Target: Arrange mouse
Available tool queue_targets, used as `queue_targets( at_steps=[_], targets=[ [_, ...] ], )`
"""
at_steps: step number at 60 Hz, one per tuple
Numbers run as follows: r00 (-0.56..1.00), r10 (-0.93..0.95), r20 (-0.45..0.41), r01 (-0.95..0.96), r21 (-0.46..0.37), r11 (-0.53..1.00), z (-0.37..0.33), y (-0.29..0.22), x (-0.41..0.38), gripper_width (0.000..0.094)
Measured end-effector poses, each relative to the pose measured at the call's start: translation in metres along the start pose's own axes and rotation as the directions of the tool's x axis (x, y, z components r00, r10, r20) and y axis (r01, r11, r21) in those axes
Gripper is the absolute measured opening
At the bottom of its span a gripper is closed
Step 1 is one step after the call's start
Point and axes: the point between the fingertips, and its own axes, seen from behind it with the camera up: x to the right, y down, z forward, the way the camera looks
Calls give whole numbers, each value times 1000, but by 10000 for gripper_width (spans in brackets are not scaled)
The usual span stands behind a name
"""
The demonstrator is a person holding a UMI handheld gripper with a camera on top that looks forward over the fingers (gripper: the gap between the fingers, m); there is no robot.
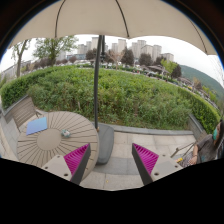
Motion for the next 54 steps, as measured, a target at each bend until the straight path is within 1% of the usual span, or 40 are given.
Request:
queue_targets(
  at_steps=[6, 15, 16, 20, 29, 37, 44, 54],
  targets=[
    [1000, 1, 6, -1, -7, 1000, 3, 2, -1, 854],
    [998, 14, 56, -13, -22, 1000, 12, 12, -14, 853],
    [998, 11, 57, -9, -28, 1000, 10, 6, -15, 854],
    [998, -6, 63, 7, -24, 1000, 13, 3, -22, 854],
    [994, -37, 102, 39, -15, 999, 22, 8, -50, 853],
    [986, -72, 151, 73, -4, 997, 32, 10, -81, 853],
    [973, -95, 209, 94, 16, 995, 41, 13, -113, 854],
    [949, -119, 293, 119, 21, 993, 58, 29, -164, 854]
  ],
)
